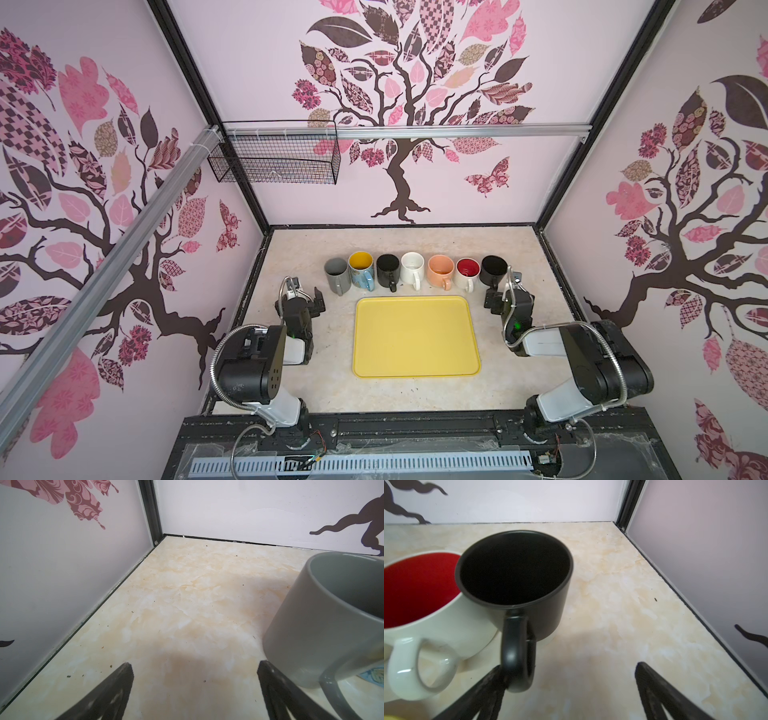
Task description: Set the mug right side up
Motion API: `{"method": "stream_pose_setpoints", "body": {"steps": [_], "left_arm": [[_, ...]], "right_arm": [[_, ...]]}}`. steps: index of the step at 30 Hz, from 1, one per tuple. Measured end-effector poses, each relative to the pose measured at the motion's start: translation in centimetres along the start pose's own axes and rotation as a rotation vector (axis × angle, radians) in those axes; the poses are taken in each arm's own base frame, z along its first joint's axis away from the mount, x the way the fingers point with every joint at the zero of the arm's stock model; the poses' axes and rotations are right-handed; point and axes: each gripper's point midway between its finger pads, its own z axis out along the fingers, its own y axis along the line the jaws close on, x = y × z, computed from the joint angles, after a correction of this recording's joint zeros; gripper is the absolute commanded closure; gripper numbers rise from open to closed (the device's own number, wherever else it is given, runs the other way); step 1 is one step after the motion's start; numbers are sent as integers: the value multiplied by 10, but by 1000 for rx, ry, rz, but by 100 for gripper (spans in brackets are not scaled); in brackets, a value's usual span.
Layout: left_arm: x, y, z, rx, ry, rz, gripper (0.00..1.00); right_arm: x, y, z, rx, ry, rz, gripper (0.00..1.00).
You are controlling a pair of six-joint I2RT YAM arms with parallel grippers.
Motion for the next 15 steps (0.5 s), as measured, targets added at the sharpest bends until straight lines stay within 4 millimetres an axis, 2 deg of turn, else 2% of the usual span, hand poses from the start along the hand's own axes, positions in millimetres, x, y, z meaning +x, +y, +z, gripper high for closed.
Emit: {"method": "stream_pose_setpoints", "body": {"steps": [2,4,8,15], "left_arm": [[0,0,0,-1,0,0,4],[0,0,0,-3,0,0,4],[0,1,0,-3,0,0,4],[0,0,1,-3,3,3,4]], "right_arm": [[3,-9,-4,-18,-26,32,0],[8,-1,-6,-65,-14,35,0],[-2,12,-7,-132,-48,43,0],[-7,17,-8,-157,-67,47,0]]}}
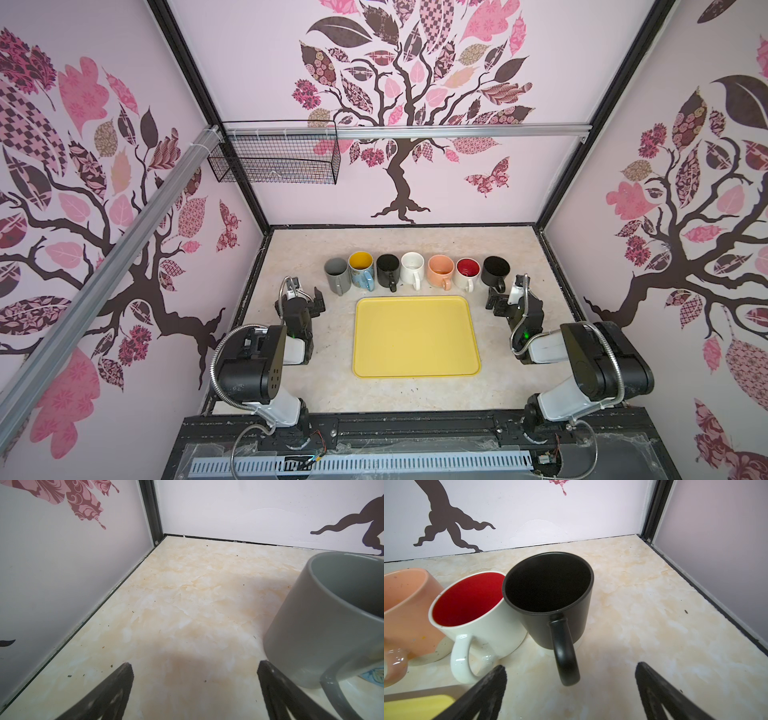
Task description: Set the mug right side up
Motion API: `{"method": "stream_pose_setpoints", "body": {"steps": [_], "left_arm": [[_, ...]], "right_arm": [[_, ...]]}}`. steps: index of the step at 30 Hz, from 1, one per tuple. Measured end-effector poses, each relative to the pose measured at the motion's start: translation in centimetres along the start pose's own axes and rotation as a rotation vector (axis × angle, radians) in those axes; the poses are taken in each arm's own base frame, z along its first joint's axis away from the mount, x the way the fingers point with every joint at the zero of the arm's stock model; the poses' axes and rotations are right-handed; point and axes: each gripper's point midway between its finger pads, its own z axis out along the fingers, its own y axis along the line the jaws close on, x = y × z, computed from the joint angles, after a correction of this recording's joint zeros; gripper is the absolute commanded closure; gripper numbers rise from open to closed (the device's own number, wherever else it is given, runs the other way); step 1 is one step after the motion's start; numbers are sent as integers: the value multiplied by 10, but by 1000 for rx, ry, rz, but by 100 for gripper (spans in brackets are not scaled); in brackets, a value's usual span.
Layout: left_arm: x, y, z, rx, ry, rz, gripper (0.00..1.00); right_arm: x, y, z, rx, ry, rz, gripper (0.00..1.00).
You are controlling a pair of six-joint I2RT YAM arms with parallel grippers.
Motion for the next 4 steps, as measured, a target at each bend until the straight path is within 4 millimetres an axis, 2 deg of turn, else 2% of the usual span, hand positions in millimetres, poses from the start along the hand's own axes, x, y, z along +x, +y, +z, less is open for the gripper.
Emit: {"method": "stream_pose_setpoints", "body": {"steps": [4], "left_arm": [[-6,-1,2,2,-11,-1,4]], "right_arm": [[-1,1,0,-5,-6,1,0]]}}
